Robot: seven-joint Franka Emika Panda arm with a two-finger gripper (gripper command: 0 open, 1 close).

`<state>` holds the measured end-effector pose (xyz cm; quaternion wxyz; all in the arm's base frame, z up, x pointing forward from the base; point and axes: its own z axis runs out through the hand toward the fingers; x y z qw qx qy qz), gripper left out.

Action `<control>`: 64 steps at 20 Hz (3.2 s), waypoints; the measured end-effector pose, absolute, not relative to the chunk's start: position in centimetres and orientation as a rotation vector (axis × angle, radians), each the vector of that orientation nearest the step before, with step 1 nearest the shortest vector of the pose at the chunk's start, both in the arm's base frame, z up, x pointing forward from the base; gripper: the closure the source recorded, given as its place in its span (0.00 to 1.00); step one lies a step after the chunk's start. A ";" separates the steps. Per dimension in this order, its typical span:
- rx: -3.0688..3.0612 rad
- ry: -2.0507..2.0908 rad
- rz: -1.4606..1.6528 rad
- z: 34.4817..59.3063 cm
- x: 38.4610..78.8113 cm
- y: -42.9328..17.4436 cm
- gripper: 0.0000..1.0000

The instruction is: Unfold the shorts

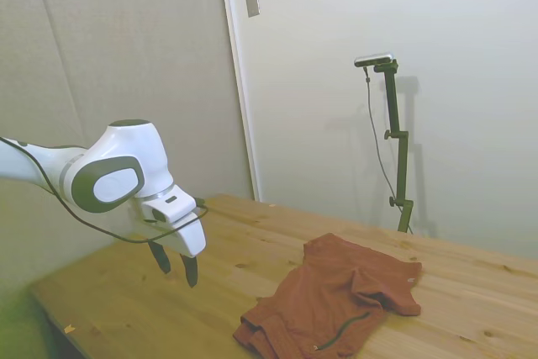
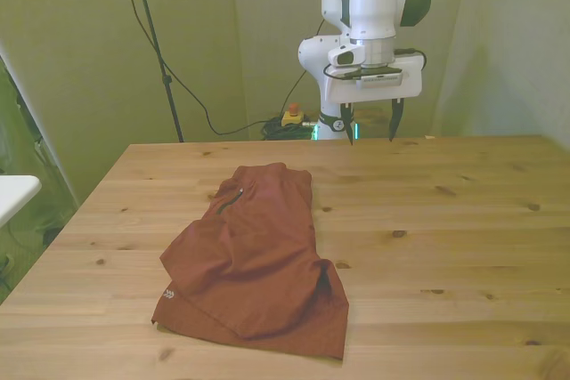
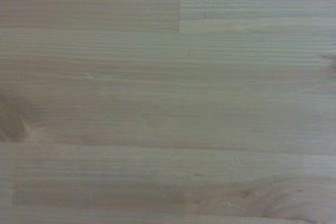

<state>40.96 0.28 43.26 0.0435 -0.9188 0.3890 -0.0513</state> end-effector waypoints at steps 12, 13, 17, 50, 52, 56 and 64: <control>-2.600 1.513 -0.418 48.4 44.9 -13.8 0.00; -2.567 1.557 -0.443 48.9 45.8 -15.8 0.00; -2.402 1.788 -0.516 48.7 51.0 -23.2 0.00; -1.998 2.150 -0.517 37.0 59.2 -31.4 1.00; -2.001 2.145 -0.511 37.0 59.2 -31.4 1.00; -2.012 2.133 -0.503 37.1 59.2 -31.5 1.00; -2.074 2.049 -0.494 36.9 59.2 -31.4 1.00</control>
